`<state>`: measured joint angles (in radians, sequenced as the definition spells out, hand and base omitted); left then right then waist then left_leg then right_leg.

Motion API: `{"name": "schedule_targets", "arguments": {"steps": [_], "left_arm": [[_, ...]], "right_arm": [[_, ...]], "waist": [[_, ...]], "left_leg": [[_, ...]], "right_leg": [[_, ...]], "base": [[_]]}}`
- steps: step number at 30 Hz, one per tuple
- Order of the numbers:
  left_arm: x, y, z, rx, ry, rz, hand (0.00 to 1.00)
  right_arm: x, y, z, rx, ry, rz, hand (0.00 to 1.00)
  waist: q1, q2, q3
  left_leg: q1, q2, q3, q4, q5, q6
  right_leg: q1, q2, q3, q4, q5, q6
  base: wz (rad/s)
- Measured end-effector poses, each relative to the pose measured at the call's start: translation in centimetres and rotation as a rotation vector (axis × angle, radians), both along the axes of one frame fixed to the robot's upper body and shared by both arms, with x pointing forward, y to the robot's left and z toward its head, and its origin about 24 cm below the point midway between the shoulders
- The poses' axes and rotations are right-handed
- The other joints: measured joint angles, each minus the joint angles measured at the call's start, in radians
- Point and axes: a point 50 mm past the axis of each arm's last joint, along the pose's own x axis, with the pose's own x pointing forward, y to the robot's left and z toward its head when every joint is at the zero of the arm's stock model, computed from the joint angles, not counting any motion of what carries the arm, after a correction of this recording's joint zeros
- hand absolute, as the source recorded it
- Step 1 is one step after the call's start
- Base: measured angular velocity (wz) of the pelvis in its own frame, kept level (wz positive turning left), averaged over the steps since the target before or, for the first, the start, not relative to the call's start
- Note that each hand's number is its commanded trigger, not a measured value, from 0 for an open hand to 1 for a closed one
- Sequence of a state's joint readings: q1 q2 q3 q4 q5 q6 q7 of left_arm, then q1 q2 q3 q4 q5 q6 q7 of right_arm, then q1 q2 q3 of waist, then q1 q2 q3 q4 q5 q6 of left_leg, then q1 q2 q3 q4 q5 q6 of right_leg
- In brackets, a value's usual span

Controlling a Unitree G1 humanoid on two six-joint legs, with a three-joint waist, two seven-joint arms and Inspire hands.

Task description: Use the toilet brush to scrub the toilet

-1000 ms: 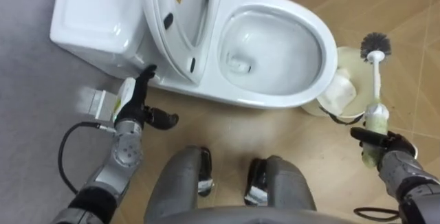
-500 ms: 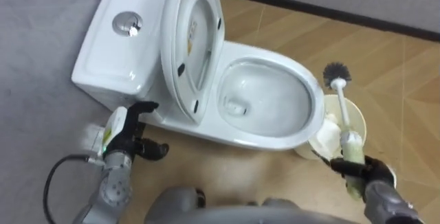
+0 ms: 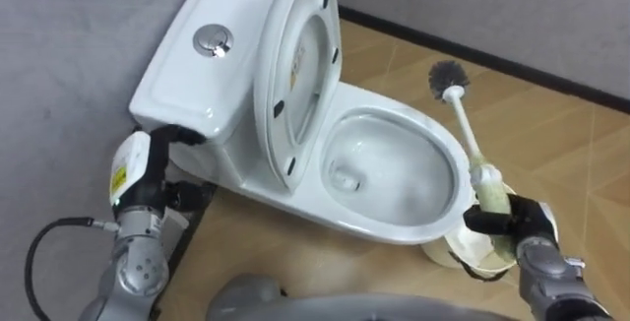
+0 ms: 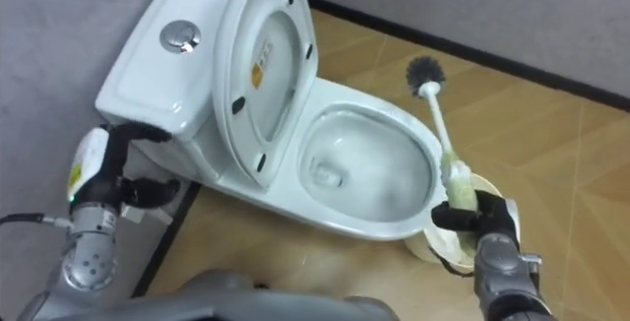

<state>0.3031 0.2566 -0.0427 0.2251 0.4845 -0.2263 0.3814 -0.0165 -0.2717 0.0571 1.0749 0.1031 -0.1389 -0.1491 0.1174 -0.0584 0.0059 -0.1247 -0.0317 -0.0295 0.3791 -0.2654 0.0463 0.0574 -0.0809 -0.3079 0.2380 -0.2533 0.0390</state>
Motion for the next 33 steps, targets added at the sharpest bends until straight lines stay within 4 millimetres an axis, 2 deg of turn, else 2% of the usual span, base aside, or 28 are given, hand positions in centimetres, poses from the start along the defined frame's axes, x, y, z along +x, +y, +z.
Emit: {"name": "schedule_targets", "arguments": {"steps": [3, 4, 6, 13, 15, 18, 22, 27, 33], "left_arm": [[0.2, -0.1, 3.5, 0.028, -0.21, 0.005, 0.0], [0.3, -0.4, 4.2, 0.024, -0.264, 0.004, 0.0], [0.3, -0.5, 4.4, 0.053, -0.277, 0.0, 0.0], [-0.1, -1.1, 3.7, 0.12, -0.234, -0.038, 0.0], [-0.1, -1.2, 3.7, 0.131, -0.232, -0.045, 0.0], [-0.1, -1.5, 3.6, 0.149, -0.228, -0.065, 0.0], [-0.2, -1.9, 2.9, 0.143, -0.19, -0.081, 0.0], [-0.4, -2.8, 1.8, 0.127, -0.141, -0.117, 0.0], [0.0, -3.3, -0.1, 0.127, -0.051, -0.158, 0.0]], "right_arm": [[0.5, 0.3, 0.3, -0.016, -0.022, 0.046, 1.0], [0.4, 0.3, 0.3, -0.018, -0.025, 0.051, 1.0], [0.2, 0.7, 0.0, -0.017, -0.004, 0.078, 1.0], [-1.8, 1.5, -1.2, 0.011, 0.095, 0.149, 1.0], [-2.6, 1.5, -1.4, 0.014, 0.112, 0.145, 1.0], [-4.0, 1.4, -1.8, 0.014, 0.153, 0.137, 1.0], [-5.4, 1.1, -2.2, 0.002, 0.211, 0.136, 1.0], [-5.9, 1.0, -2.4, 0.012, 0.243, 0.138, 1.0], [-6.2, 1.0, -2.5, 0.003, 0.274, 0.169, 1.0]], "waist": [[0.002, 0.002, -0.0017], [0.003, 0.003, -0.0024], [0.013, 0.004, -0.0046], [0.017, -0.015, -0.0016], [0.016, -0.019, -0.0034], [0.004, -0.013, -0.0037], [-0.022, 0.006, -0.0025], [-0.034, 0.017, -0.005], [-0.039, 0.022, 0.0019]], "left_leg": [[0.0, -0.011, -0.028, 0.001, 0.003, -0.001], [0.012, -0.015, -0.03, -0.009, 0.006, 0.001], [0.033, -0.017, -0.03, -0.022, 0.007, 0.002], [0.035, -0.017, -0.039, -0.035, 0.011, -0.003], [0.033, -0.019, -0.04, -0.035, 0.011, -0.003], [0.034, -0.02, -0.044, -0.035, 0.011, -0.003], [0.033, -0.022, -0.05, -0.035, 0.011, -0.003], [0.0, -0.016, -0.032, -0.034, 0.015, -0.005], [-0.023, -0.012, -0.011, -0.035, 0.018, -0.003]], "right_leg": [[0.015, -0.003, -0.028, -0.013, 0.001, 0.0], [0.024, -0.005, -0.027, -0.022, 0.001, 0.0], [0.043, -0.006, -0.027, -0.031, 0.001, 0.001], [0.048, -0.004, -0.048, -0.042, 0.002, 0.002], [0.053, -0.003, -0.049, -0.055, 0.002, 0.002], [0.061, -0.002, -0.048, -0.057, 0.003, 0.002], [0.056, -0.003, -0.045, -0.057, 0.003, 0.002], [0.011, -0.002, -0.022, -0.048, 0.003, 0.002], [-0.028, -0.003, 0.006, -0.03, 0.004, 0.0]], "base": [[0.21], [0.23], [0.04], [0.04], [0.0], [0.04], [0.04], [-0.13], [-0.11]]}}
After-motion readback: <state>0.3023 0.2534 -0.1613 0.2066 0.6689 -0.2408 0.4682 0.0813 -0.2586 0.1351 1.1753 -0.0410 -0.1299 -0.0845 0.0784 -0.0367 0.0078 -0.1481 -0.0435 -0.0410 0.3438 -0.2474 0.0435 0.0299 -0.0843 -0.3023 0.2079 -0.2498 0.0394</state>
